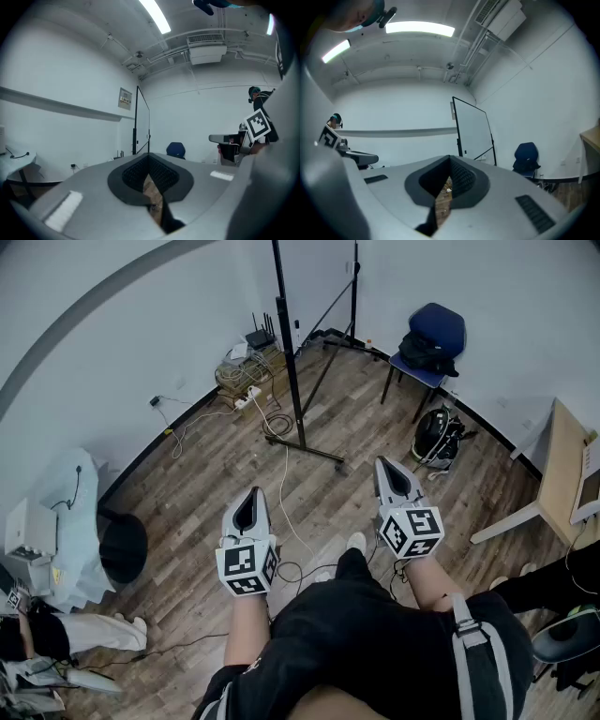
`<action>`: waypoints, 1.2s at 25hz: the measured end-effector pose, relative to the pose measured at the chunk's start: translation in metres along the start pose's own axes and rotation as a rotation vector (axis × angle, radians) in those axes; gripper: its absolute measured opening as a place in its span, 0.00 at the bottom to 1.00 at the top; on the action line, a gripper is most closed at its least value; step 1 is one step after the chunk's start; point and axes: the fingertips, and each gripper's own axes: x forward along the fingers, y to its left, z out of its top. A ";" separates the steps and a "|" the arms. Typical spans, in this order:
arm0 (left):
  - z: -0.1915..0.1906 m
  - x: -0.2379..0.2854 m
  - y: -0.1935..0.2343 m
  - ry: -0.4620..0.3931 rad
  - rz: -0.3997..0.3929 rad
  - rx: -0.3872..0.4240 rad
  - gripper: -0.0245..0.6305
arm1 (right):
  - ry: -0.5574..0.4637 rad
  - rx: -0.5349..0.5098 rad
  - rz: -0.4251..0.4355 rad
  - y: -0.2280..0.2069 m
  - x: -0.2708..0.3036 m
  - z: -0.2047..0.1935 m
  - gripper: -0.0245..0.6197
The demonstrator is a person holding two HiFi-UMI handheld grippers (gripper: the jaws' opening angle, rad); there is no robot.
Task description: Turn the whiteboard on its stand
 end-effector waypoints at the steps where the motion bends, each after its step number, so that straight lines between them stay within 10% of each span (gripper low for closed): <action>1: -0.001 -0.001 -0.002 -0.002 0.000 -0.001 0.05 | 0.000 -0.014 0.001 0.000 -0.002 -0.001 0.03; 30: -0.032 0.039 -0.057 0.071 -0.050 -0.063 0.05 | 0.120 -0.045 0.013 -0.047 -0.012 -0.027 0.03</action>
